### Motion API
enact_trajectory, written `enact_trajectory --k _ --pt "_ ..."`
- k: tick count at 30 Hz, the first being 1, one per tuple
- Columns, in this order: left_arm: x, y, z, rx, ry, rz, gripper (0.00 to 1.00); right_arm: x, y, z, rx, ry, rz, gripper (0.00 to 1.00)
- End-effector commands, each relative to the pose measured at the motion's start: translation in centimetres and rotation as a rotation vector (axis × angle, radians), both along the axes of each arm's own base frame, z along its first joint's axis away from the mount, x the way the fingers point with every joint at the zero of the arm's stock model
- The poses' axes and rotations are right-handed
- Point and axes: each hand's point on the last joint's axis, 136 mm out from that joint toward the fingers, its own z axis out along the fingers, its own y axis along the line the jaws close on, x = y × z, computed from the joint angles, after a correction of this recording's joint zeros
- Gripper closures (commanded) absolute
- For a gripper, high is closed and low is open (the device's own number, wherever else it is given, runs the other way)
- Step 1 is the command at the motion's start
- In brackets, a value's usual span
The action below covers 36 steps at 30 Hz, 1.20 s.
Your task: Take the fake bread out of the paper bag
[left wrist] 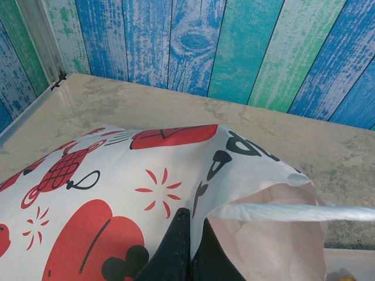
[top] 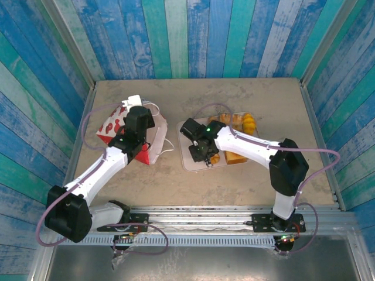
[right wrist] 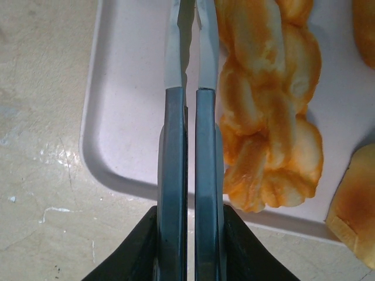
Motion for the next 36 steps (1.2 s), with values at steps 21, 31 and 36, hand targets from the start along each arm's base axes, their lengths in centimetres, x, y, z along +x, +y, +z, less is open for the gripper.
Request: enact_trajectory --k 21,31,36 --pt "0.1 0.2 1.1 -0.023 -0.034 0.01 0.97 0.8 -1.9 0.4 0.016 0.004 0.003 0.72" --pt "0.1 0.2 1.5 -0.015 -0.039 0.006 0.97 -0.2 -1.5 2.0 0.08 0.02 0.029 0.72" --pt "-0.1 -0.2 1.8 -0.003 -0.042 -0.026 0.97 -0.5 -1.0 4.2 0.15 -0.002 0.04 0.72"
